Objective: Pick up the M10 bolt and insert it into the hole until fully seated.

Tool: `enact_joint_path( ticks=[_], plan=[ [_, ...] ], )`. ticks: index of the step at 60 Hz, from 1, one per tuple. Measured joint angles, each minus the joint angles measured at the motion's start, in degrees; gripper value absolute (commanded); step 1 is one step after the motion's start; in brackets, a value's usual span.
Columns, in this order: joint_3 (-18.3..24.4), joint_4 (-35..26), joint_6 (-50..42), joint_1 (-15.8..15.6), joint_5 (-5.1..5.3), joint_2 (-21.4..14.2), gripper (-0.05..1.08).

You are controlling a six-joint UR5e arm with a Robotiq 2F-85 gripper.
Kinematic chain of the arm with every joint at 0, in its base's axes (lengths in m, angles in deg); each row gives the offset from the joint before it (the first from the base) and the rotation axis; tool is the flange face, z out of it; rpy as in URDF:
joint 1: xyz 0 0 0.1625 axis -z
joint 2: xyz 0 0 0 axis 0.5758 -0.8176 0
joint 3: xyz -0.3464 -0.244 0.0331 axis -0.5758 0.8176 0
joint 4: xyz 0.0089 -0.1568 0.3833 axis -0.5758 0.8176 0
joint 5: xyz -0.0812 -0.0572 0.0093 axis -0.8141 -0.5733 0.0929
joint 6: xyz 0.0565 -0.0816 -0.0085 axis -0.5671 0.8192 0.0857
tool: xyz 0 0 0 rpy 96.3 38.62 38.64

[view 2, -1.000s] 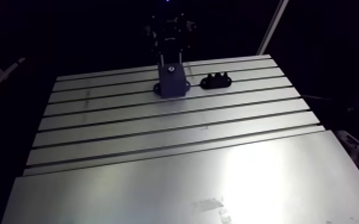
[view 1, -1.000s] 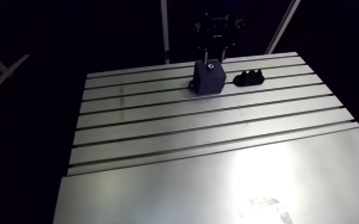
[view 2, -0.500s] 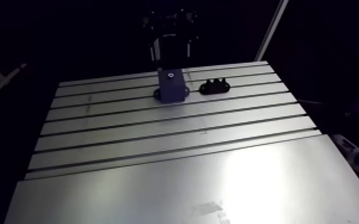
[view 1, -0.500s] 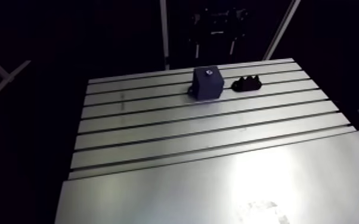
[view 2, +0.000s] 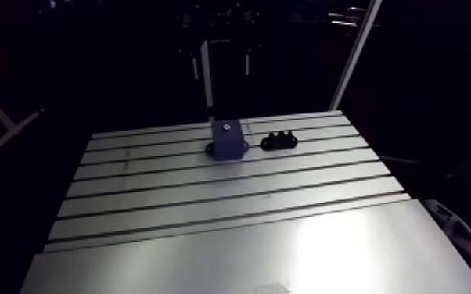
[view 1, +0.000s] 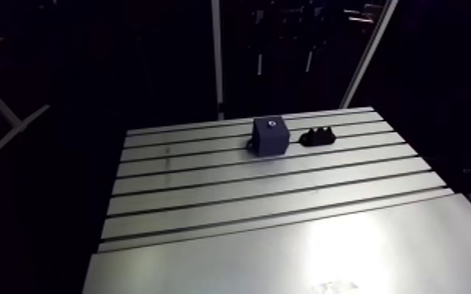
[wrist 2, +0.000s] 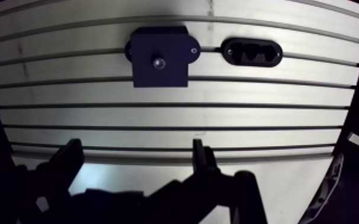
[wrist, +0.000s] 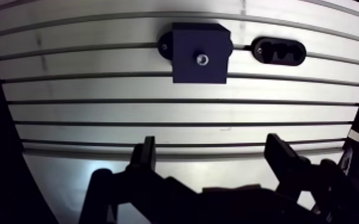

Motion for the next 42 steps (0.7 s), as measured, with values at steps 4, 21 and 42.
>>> enact_joint_path(
  ticks=[4,21,42],
  plan=[
    [0.3,-1.1,0.0,-0.1,0.04,-1.0,0.00],
    [1.0,-4.5,-1.2,-0.9,0.48,-5.4,0.00],
    [0.4,-4.0,-3.6,-3.5,0.87,-9.6,0.00]
  ],
)
